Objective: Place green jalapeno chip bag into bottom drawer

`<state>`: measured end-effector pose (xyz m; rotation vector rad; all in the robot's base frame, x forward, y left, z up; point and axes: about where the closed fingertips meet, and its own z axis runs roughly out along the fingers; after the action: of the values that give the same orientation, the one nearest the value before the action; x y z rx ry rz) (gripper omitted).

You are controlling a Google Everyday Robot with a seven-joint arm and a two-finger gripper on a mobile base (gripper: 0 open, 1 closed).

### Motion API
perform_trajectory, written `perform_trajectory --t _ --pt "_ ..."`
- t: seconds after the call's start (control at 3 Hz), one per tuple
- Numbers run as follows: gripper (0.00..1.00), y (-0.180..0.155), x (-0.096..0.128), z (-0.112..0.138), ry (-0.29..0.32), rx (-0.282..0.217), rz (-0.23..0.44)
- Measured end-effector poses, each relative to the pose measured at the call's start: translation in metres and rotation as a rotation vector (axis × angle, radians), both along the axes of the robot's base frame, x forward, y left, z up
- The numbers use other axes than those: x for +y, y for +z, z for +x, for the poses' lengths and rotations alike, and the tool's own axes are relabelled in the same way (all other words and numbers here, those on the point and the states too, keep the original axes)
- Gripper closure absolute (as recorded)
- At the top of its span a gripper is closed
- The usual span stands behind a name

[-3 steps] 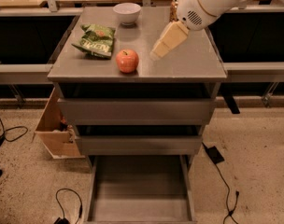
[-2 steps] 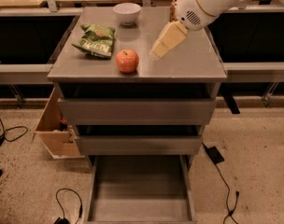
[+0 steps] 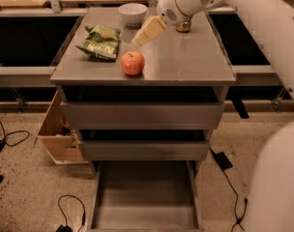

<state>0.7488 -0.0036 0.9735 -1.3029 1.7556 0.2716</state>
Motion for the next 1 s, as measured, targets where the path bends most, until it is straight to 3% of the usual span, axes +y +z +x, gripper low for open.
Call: perform_trajectory --t 0.33,0.67,1.0 --pt "0.00 -0.009 0.031 0.046 -0.028 0.014 0.063" --pt "0.00 -0.019 0.088 0.071 -0.060 0.103 0.055" --pt "0.00 -0.042 0.133 0.075 -0.024 0.213 0.096"
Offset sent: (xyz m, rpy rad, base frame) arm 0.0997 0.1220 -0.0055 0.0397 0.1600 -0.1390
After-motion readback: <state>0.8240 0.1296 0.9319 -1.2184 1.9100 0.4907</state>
